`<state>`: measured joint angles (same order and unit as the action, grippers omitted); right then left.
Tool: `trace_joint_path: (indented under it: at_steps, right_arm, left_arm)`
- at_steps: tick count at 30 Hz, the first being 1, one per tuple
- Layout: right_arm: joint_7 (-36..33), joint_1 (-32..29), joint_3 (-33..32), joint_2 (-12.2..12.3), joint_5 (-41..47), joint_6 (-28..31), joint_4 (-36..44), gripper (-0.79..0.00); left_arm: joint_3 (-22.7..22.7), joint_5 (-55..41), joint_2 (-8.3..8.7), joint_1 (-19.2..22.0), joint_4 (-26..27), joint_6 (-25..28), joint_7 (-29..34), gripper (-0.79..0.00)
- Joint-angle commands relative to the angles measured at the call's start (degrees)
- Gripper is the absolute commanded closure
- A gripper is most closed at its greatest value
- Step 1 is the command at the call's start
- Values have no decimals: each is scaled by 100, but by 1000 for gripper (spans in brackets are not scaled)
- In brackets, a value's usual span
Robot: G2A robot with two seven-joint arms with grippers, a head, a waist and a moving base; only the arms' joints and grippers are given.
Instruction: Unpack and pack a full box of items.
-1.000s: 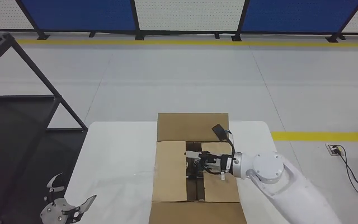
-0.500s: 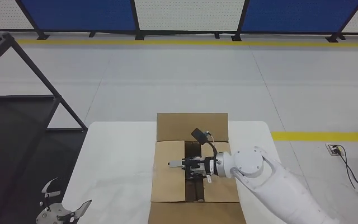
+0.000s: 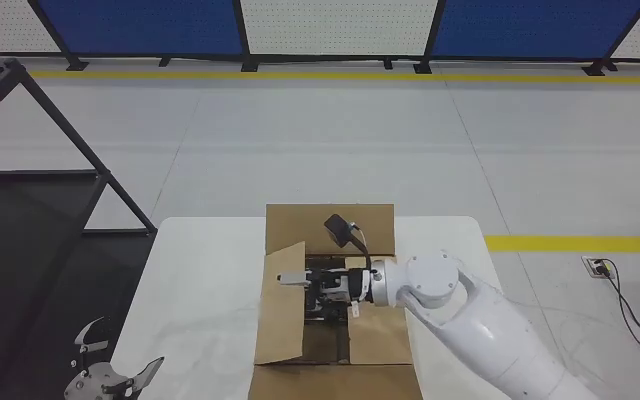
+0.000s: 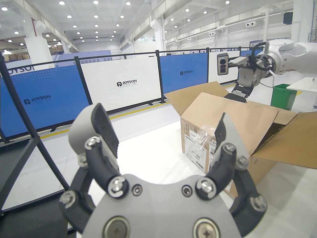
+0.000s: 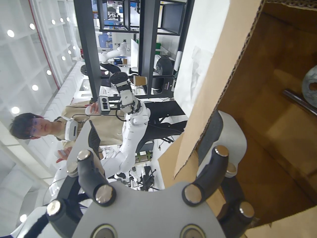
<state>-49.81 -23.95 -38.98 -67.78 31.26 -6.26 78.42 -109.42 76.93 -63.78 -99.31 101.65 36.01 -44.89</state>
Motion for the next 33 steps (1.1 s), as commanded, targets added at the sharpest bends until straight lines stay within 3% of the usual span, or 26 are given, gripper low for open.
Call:
trace_joint_path:
  at_steps: [1, 8, 15, 29, 33]
  right_arm:
    - [-97, 54, 13, -54, 162, 25, -115, -785]
    - [-232, 153, 157, -278, 469, 446, -144, -785]
    - [1057, 195, 594, -641, 225, 389, -206, -785]
    - [1218, 39, 623, -658, -22, 387, -69, -785]
    - [1530, -62, 655, -789, 155, 346, 21, -785]
  left_arm:
    - [0, 0, 0, 0, 0, 0, 0, -785]
    - [0, 0, 0, 0, 0, 0, 0, -785]
    - [0, 0, 0, 0, 0, 0, 0, -785]
    - [17, -35, -4, 10, 22, -47, 85, -785]
    - [37, -66, -7, 18, 132, -102, 262, -785]
